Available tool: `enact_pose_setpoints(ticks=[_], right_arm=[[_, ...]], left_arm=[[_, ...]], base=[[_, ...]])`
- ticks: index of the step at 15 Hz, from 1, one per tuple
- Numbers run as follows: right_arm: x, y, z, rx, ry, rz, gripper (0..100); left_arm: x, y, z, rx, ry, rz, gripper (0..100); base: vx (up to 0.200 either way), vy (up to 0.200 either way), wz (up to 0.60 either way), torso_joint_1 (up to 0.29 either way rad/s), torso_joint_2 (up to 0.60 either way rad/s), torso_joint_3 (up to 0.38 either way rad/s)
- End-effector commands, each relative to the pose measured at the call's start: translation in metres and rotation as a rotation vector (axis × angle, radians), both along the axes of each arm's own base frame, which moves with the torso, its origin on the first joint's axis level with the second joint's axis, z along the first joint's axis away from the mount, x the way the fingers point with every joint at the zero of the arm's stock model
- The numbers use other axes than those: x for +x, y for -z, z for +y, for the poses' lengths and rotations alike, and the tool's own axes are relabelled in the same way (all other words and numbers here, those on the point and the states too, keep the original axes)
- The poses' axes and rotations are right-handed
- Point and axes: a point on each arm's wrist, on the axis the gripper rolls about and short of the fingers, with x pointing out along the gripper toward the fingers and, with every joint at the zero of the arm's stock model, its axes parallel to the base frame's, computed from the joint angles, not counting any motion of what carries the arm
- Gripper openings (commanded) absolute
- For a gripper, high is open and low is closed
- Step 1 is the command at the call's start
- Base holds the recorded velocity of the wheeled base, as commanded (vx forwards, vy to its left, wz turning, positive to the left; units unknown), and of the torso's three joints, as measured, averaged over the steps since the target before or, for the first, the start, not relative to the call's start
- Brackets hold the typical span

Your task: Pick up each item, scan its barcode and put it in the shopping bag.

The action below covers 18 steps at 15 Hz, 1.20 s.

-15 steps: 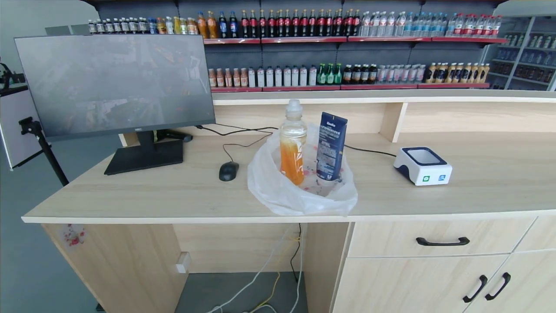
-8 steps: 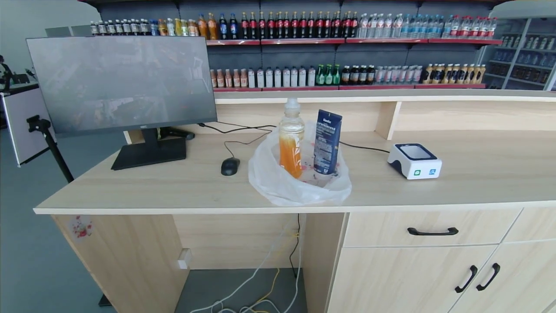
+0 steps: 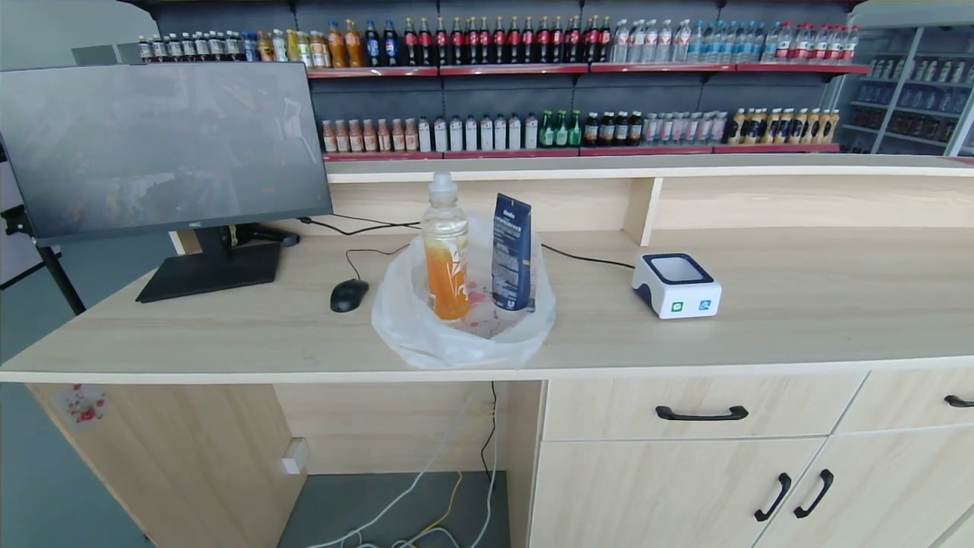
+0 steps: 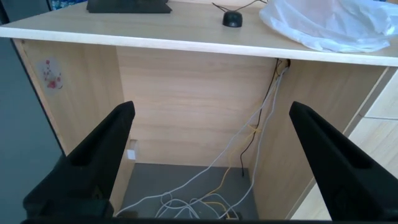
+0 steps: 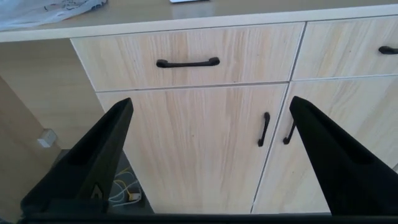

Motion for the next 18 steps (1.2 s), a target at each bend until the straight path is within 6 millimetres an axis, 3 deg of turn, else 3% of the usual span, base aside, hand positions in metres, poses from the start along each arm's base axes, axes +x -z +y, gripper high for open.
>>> enact_pose_setpoints(ticks=[1,9,18], right_arm=[[0.0002,-0.0002,0.0000,0.004,0.000,0.002,100],[0.0003,0.0001,0.0000,0.010,0.000,0.002,100],[0.0003,0.0001,0.0000,0.010,0.000,0.002,100]], left_arm=[[-0.0001,0.0000,0.0000,-0.002,0.000,0.000,100],[-0.0001,0.0000,0.0000,-0.002,0.000,0.000,100],[-0.0001,0.0000,0.0000,-0.002,-0.002,0.000,100]], base=[[0.000,-0.200,0.00,-0.002,0.01,0.002],[0.000,-0.200,0.00,0.000,0.00,0.004],[-0.022,0.000,0.00,0.000,0.00,0.001]])
